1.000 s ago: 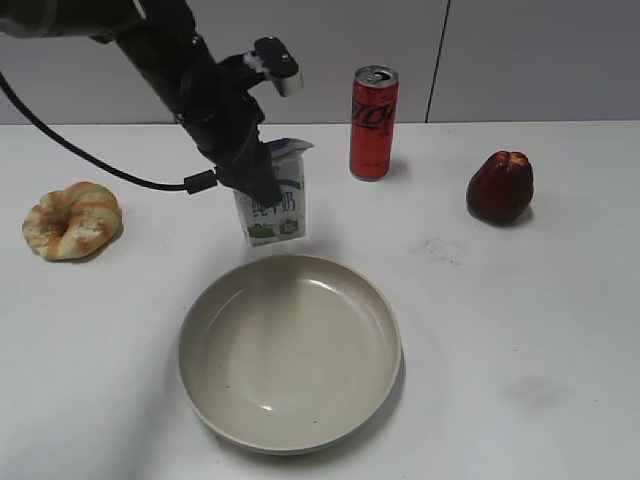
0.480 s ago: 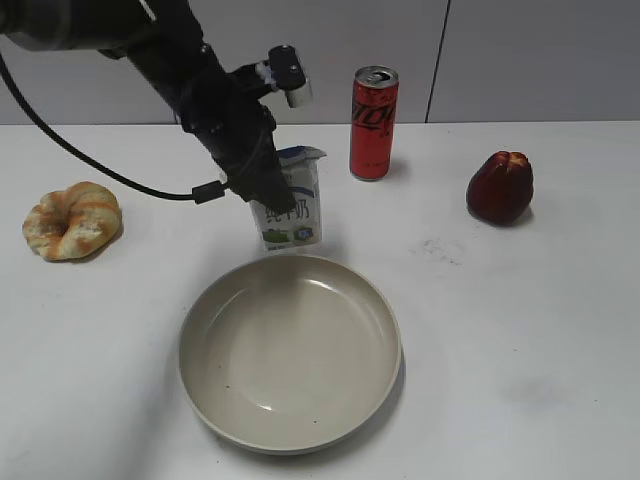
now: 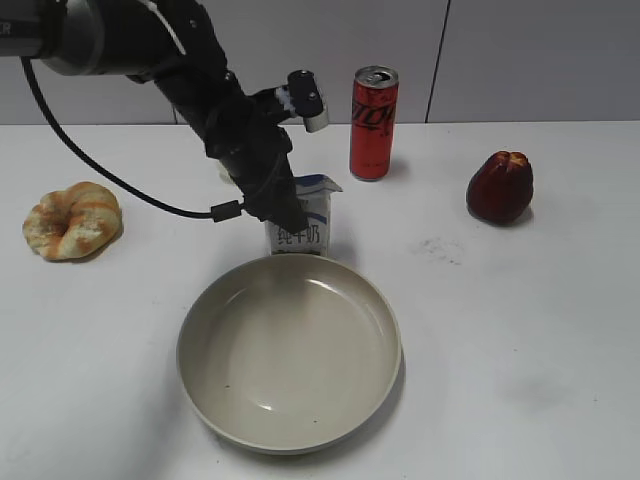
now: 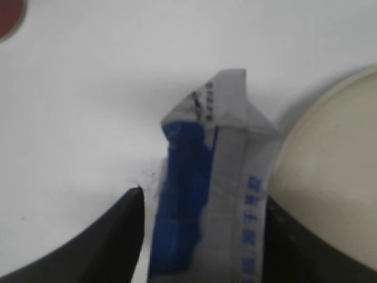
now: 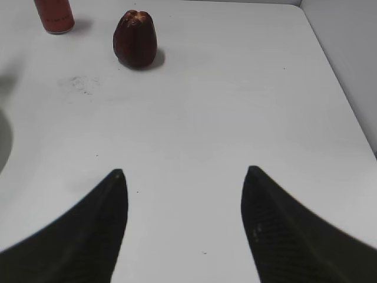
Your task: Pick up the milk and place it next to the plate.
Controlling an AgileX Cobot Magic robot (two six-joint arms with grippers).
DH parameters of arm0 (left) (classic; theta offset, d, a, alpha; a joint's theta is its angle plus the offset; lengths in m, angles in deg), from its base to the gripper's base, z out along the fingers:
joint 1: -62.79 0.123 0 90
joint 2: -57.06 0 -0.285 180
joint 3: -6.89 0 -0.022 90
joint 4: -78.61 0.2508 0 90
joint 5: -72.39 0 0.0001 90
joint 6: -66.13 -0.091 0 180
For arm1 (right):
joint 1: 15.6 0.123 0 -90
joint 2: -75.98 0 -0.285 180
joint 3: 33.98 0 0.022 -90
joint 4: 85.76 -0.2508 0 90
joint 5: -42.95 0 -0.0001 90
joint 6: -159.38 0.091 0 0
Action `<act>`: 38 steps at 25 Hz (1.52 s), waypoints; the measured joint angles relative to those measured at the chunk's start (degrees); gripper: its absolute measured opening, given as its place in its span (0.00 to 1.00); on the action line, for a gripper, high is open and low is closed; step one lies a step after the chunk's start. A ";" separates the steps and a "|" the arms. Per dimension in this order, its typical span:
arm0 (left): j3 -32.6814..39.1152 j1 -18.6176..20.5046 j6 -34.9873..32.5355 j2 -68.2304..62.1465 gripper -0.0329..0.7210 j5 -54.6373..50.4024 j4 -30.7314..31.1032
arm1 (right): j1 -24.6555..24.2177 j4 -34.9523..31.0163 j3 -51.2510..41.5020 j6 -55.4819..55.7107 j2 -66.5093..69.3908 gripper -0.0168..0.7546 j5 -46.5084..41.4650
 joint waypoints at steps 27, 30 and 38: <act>2.63 15.94 53.77 31.68 0.82 -16.18 17.23 | 0.00 0.00 0.00 0.00 0.00 0.62 0.00; 8.08 18.43 57.08 35.58 0.82 -16.22 18.57 | 0.00 0.00 0.00 0.00 0.00 0.62 0.00; 33.06 20.92 62.63 54.55 0.82 -16.41 22.05 | 0.00 0.00 0.00 0.00 0.00 0.62 0.00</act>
